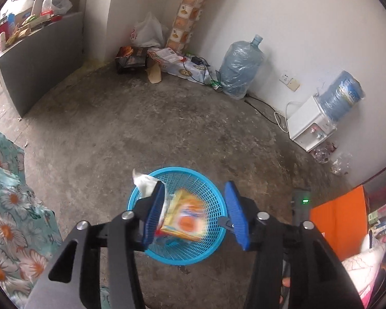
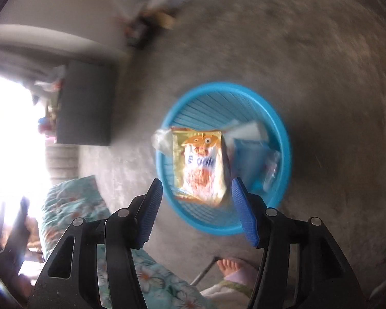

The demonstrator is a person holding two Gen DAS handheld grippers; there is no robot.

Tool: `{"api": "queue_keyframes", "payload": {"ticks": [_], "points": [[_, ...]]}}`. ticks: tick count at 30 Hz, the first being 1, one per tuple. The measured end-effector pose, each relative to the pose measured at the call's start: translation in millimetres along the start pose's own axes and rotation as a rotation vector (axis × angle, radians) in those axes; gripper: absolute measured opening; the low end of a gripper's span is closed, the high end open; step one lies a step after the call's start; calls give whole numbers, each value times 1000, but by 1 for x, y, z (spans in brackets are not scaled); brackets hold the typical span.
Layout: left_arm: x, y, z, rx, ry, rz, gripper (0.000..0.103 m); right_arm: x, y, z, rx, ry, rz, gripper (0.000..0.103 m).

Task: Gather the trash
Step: 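Carry the cloth and snack bag over the blue wastebasket and open both tools, then move both open tools back over the quilt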

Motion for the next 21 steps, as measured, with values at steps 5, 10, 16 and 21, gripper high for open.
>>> {"api": "queue_keyframes", "payload": {"ticks": [5,10,16,21], "points": [[-4,0,-38,62,-14,5,57,15,25,-21,4,-28,13,55],[-1,6,-104,150,-49,10,69,14,44,-53,37,-49,4,59],[14,44,-190,220,-126,44,86,-18,66,-89,63,-51,-117,69],[12,97,-250,223,-169,22,90,-50,99,-116,62,-42,-279,70]]}}
Point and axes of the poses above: each gripper's, at about its wrist camera, not at the fingertips, and z roughly the way its jaws point, x to its right, y to its underside, the point moved 7 cm from there along z, roughly the way its jaws point, and after that the axes turned 13 degrees about z, right-handed, at the moved point
